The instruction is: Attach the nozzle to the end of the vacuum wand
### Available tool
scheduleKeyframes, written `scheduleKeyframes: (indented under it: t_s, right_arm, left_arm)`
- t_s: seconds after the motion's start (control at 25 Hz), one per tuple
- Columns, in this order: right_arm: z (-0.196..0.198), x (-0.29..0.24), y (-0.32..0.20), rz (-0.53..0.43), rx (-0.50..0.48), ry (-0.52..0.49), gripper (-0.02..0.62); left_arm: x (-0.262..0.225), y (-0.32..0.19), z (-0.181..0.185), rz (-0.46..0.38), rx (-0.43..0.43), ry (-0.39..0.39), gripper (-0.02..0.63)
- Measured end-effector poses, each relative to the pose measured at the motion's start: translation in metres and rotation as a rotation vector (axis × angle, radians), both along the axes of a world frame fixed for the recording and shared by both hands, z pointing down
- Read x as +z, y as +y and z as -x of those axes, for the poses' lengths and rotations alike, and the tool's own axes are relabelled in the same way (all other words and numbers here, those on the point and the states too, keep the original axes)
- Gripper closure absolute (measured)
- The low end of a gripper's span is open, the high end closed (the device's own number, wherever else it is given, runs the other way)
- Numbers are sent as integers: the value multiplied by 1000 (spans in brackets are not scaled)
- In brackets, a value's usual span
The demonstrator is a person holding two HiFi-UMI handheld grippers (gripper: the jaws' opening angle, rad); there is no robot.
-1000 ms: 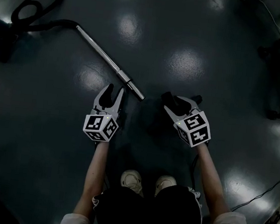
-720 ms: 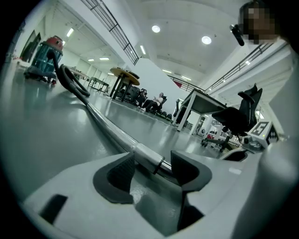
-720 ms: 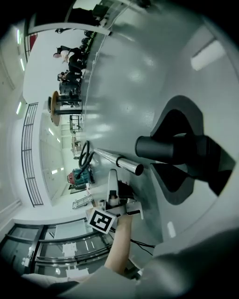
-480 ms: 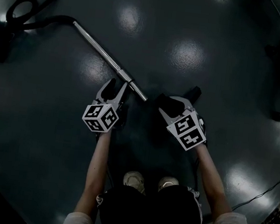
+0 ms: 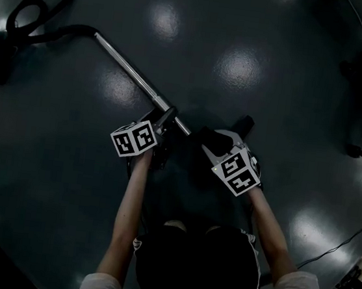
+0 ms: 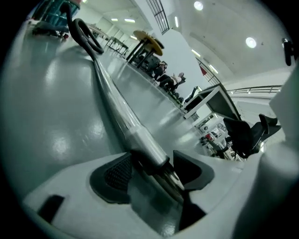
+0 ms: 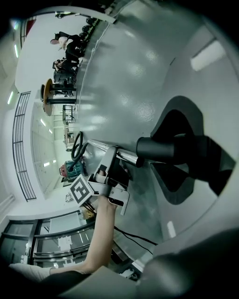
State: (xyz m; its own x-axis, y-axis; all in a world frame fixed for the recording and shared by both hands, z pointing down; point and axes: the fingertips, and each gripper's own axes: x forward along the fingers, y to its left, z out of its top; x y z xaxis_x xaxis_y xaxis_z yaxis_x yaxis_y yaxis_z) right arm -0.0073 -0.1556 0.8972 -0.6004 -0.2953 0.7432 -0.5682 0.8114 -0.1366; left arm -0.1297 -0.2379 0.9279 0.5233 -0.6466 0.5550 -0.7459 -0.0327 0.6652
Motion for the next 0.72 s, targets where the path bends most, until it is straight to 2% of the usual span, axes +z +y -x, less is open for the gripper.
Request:
scheduleKeyframes:
  t_s: [0.12, 0.2, 0.36, 0.52, 0.72]
  right_arm:
    - [2, 3, -1, 11, 7, -10, 414]
    - [1, 4, -3, 17, 20, -29, 414]
    - [1, 1, -4, 15, 26, -37, 414]
    - [6, -2, 3, 2, 13, -16, 416]
    - [15, -9, 8, 2, -29, -1, 422]
  left_arm:
    - [7, -3, -5, 74, -29, 85, 335]
    - [7, -9, -4, 92, -62, 146, 369]
    - [4, -13, -6, 111, -38, 195, 377]
    - [2, -7, -1, 83, -82, 199, 385]
    - [-27, -3, -2, 6, -138, 283, 389]
